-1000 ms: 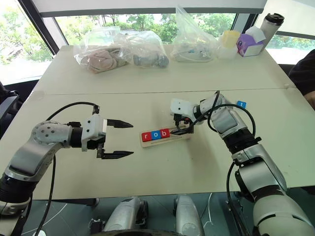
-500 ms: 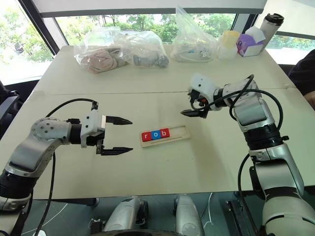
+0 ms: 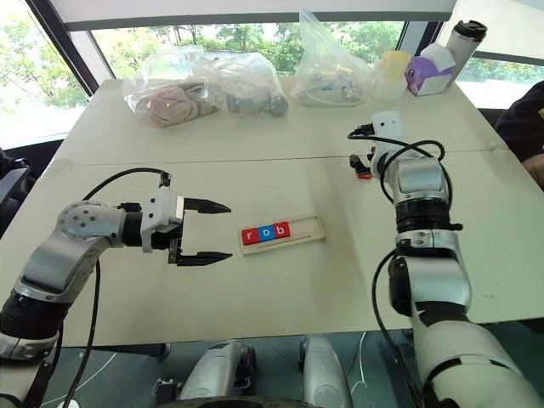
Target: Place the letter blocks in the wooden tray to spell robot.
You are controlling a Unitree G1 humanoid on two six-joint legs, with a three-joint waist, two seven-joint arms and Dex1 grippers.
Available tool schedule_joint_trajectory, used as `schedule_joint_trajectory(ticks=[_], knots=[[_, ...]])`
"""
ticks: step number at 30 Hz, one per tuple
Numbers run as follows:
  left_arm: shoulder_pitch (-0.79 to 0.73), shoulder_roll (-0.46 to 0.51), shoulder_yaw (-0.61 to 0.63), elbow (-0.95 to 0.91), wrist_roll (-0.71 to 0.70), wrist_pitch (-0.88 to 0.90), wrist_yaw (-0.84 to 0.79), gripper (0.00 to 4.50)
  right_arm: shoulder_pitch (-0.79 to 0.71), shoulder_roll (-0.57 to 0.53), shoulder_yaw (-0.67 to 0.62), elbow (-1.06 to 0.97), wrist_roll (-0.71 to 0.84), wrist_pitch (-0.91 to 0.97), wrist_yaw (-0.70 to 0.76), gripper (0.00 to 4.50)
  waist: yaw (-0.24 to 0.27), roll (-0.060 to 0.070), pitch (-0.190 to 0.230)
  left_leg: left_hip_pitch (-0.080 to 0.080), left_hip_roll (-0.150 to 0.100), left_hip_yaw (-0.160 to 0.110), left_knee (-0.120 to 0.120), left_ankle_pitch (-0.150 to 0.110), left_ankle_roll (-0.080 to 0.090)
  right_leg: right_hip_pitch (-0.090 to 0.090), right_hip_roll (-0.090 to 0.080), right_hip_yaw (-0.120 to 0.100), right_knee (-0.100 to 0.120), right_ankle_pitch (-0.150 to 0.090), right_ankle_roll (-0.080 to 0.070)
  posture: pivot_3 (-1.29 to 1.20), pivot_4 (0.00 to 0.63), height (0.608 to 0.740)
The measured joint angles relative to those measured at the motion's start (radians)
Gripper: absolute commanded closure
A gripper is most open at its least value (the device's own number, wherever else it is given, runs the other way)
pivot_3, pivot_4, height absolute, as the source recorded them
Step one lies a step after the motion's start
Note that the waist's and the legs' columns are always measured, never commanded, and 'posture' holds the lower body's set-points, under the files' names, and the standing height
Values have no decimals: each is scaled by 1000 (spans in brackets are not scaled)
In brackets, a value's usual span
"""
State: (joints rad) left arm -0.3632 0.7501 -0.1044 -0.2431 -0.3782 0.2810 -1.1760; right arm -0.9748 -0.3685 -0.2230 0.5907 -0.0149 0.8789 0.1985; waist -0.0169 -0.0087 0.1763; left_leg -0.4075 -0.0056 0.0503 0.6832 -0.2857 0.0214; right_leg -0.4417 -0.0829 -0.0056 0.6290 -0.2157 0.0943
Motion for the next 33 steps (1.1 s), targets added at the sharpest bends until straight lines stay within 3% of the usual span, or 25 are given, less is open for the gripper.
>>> schedule_joint_trajectory(ticks=[7,13,18,30,33], knots=[[1,0,0,-8,-1,1,1,0,28,76,-70,-44,38,47,-167,101,-1,0,0,0,0,0,0,0,0,0,0,0,0,0,0,0,150,740],[-5,-17,2,-8,-6,13,15,0,53,73,-63,-34,41,22,-174,101,-4,0,0,0,0,0,0,0,0,0,1,0,0,0,0,0,150,740],[-75,-84,38,-3,-49,26,76,0,54,75,-55,29,48,-39,-175,101,-4,0,0,0,0,0,1,0,0,1,1,0,0,0,0,0,150,740],[-91,-82,71,-4,-115,127,108,0,-16,75,-57,192,81,-137,-195,101,-26,0,0,2,0,-1,1,1,0,3,2,0,0,0,0,0,150,740],[-80,-81,71,-4,-115,127,107,0,-28,75,-56,220,87,-158,-198,970,-27,0,0,2,0,-1,1,1,0,2,2,0,0,0,0,0,150,740]])
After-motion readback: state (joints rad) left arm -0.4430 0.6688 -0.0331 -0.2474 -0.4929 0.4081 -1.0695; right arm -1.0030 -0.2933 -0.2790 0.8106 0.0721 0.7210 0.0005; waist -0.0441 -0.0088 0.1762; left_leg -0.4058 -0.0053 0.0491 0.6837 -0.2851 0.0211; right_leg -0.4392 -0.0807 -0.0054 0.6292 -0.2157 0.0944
